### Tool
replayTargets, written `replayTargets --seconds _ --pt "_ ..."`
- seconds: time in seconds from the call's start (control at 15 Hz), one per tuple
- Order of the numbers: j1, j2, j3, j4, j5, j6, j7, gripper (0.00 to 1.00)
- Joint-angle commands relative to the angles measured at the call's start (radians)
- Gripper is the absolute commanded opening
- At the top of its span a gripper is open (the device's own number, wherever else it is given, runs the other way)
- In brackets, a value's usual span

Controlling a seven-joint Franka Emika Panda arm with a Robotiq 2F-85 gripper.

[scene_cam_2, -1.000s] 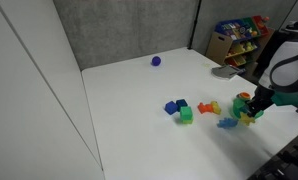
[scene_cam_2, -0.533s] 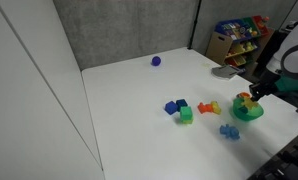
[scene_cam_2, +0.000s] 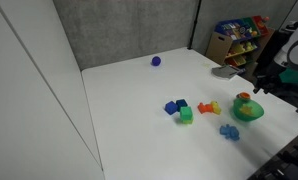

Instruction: Pick up the yellow toy on the right and put it in the green bowl

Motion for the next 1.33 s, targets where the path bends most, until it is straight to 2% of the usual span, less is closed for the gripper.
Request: replayTargets --seconds 0.0,0.13,0.4,0.8,1.0,1.27 --pt "-0.005 -0.054 0.011 0.002 0.007 -0.068 0.017 0.84" --pt "-0.009 -0.097 0.028 -0.003 0.039 -0.132 -0.02 1.0" --pt "0.0 -0.207 0.068 -0.006 0.109 -0.323 -0.094 1.0" --pt "0.034 -0.37 0.153 0.048 0.041 -0.663 -0.062 1.0" --pt "0.053 -0.445 0.209 0.09 -0.011 -0.794 -0.05 1.0" --pt "0.093 -0.541 0.26 0.136 -0.021 -0.923 -0.088 1.0"
